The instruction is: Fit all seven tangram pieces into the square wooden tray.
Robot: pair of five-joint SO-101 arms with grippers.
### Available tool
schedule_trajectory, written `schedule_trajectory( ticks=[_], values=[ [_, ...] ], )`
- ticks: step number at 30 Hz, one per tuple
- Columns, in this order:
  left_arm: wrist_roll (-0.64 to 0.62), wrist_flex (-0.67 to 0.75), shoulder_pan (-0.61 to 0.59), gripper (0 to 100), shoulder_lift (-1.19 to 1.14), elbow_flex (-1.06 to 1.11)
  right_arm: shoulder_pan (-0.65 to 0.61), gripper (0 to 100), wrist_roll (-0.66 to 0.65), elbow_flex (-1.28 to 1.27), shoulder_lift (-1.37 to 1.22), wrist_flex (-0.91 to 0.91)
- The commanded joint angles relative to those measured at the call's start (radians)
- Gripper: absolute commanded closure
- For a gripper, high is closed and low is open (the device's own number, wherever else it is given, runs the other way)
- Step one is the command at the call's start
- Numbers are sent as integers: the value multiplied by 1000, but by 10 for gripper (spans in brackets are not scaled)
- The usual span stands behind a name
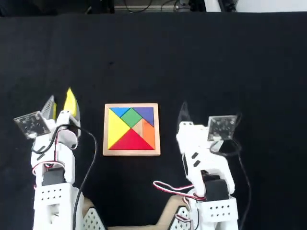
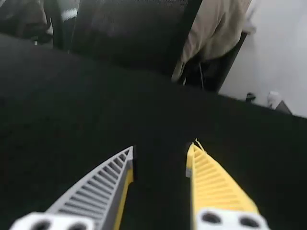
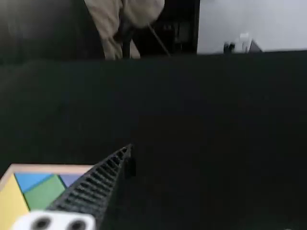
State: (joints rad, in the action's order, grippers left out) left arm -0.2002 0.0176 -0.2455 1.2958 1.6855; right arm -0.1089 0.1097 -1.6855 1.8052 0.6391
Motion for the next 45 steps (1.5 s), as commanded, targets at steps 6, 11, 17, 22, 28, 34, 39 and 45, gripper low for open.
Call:
schedule_trajectory(
  ticks=[6,11,17,22,28,34,39,45],
  values=[
    [199,-396,-10,709,9,21,20,390,8,1,76,272],
    [313,-617,-12,497,12,19,20,390,8,1,76,367],
    [313,-746,50,298,120,19,20,390,6,1,76,374],
    [313,-1066,125,291,282,1,20,391,9,1,73,377],
    [311,-1290,111,291,529,13,20,392,9,1,68,379],
    [311,-1275,21,291,499,13,15,392,6,1,71,462],
    [311,-1274,-12,291,496,13,15,390,6,1,74,526],
    [284,-1272,-12,416,493,15,15,393,6,1,67,546]
  ],
)
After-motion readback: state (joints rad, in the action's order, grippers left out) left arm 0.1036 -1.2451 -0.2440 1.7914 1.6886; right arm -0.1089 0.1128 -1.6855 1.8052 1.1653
